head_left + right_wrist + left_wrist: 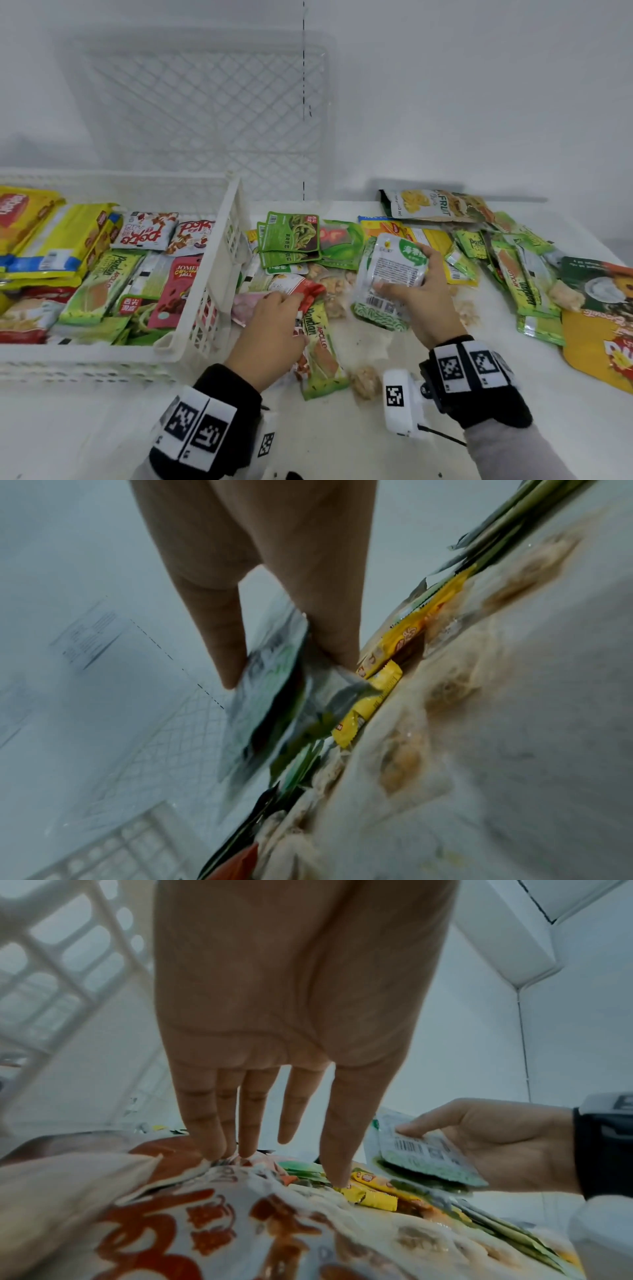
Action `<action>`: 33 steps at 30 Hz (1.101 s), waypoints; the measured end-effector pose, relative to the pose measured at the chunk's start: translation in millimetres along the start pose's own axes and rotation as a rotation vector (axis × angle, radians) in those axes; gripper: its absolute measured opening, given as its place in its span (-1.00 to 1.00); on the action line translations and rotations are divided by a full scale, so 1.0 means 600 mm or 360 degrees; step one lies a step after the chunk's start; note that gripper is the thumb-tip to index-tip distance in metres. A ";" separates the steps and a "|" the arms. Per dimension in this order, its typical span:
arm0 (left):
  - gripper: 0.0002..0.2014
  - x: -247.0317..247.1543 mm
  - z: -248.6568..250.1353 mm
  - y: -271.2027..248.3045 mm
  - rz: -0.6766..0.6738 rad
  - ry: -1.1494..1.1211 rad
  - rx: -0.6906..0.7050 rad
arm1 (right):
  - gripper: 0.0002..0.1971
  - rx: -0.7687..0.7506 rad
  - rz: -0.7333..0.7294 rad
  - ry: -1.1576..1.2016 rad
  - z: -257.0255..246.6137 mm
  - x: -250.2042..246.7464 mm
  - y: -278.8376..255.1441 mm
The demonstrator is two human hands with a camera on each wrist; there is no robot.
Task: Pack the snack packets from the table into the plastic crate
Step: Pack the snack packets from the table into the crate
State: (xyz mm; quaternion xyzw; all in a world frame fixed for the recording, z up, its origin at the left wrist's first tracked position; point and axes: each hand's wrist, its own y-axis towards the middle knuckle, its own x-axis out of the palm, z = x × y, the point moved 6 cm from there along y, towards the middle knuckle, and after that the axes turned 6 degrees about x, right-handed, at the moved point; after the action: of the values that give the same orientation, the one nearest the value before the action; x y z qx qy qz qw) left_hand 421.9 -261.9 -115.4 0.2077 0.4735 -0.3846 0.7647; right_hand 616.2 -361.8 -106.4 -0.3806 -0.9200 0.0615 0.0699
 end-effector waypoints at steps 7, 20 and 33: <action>-0.35 0.020 0.038 0.006 -0.0363 0.0572 0.0081 | -0.43 0.0055 0.0105 0.0167 0.004 -0.001 0.002; -0.55 0.069 0.078 -0.036 -0.0567 0.0679 0.0150 | -0.31 0.0231 0.0033 0.0173 0.016 0.023 0.005; -0.70 0.022 0.068 -0.016 -0.0102 0.0541 0.0074 | -0.44 0.0275 -0.0006 0.0143 0.021 0.022 0.019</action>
State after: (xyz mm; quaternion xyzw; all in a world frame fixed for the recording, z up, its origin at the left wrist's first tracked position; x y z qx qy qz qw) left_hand 441.1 -300.8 -107.5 0.2721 0.5934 -0.3790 0.6559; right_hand 612.6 -344.9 -119.7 -0.3739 -0.9079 0.1235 0.1438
